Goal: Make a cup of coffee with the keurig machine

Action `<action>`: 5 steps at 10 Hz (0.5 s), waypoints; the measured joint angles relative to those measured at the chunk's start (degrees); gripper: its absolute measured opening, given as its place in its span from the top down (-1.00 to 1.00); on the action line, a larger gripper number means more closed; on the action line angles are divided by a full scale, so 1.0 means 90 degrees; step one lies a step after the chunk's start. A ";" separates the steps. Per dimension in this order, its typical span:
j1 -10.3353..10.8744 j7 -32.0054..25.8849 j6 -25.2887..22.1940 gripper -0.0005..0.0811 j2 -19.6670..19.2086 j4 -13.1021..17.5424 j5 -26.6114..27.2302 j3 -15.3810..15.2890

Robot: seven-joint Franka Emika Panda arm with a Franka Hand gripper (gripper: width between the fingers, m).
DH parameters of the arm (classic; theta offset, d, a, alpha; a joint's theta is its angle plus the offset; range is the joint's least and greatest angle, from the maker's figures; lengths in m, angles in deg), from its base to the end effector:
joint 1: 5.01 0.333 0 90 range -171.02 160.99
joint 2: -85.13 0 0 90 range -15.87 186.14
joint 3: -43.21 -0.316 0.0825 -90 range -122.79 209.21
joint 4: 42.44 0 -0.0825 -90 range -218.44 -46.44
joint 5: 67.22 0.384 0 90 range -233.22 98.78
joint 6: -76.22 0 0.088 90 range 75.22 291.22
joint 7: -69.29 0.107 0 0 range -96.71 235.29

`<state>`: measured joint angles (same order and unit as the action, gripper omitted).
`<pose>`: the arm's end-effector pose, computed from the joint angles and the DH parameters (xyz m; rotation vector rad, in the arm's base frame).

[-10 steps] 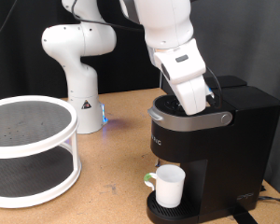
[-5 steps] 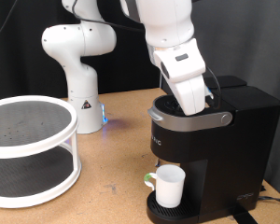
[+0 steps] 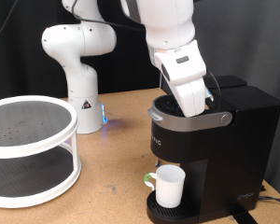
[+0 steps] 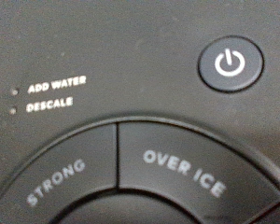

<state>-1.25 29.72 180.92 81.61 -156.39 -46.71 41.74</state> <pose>0.5402 0.0778 0.4202 -2.6067 -0.8801 0.1553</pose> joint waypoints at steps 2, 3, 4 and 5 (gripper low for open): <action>0.0000 0.0019 -0.0027 0.98 -0.0022 0.0031 -0.0038 -0.0001; 0.0000 0.0053 -0.0028 0.98 -0.0025 0.0037 -0.0087 -0.0001; 0.0000 0.0095 -0.0028 0.98 -0.0025 0.0042 -0.0135 -0.0001; 0.0000 0.0115 -0.0028 0.98 -0.0026 0.0044 -0.0154 -0.0001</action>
<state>-1.25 30.75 180.67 81.37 -155.99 -48.10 41.74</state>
